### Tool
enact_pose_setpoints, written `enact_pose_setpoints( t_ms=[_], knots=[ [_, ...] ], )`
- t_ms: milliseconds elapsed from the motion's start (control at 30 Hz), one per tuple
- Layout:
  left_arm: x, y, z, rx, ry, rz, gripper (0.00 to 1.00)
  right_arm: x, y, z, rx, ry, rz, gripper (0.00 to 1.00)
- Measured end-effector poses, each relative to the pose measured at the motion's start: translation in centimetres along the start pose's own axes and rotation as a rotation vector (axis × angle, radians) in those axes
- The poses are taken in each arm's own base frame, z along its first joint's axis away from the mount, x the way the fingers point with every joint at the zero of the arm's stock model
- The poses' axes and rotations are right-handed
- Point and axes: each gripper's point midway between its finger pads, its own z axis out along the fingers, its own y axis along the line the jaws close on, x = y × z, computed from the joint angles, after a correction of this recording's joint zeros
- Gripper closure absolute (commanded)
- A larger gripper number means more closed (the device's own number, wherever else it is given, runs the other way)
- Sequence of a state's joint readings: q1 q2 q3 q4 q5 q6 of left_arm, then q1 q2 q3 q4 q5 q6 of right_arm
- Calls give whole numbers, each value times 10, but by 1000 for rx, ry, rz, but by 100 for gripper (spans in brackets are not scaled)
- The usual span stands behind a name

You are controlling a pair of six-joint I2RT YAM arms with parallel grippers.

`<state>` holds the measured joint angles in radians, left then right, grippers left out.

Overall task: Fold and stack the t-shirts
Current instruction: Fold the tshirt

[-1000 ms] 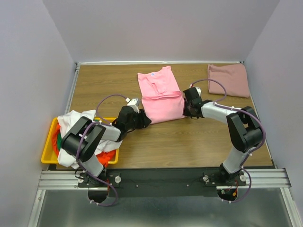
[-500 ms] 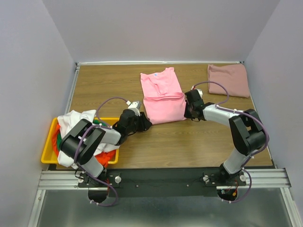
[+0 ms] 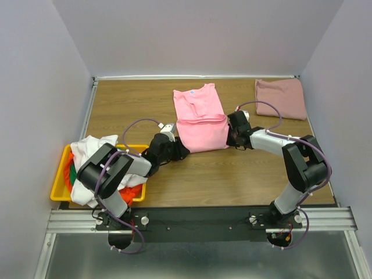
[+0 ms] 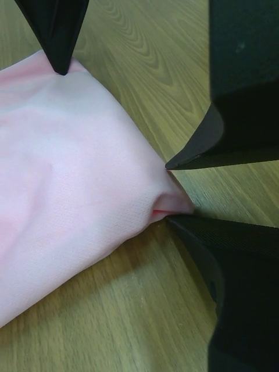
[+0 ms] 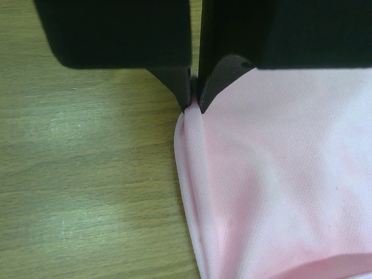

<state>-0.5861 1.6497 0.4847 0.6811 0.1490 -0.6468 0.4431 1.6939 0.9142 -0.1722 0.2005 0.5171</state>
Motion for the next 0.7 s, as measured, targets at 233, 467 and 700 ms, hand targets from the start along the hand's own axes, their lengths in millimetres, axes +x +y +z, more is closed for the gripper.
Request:
enact_pose_setpoints(
  t_ms=[233, 467, 700],
  knots=[
    [4, 0, 10, 2, 8, -4, 100, 3, 0, -3, -8, 5, 3, 99],
    [11, -1, 0, 0, 21, -1, 100, 10, -1, -21, -45, 9, 5, 100],
    [4, -18, -43, 18, 14, 10, 100, -8, 7, -69, -131, -53, 19, 100]
  ],
)
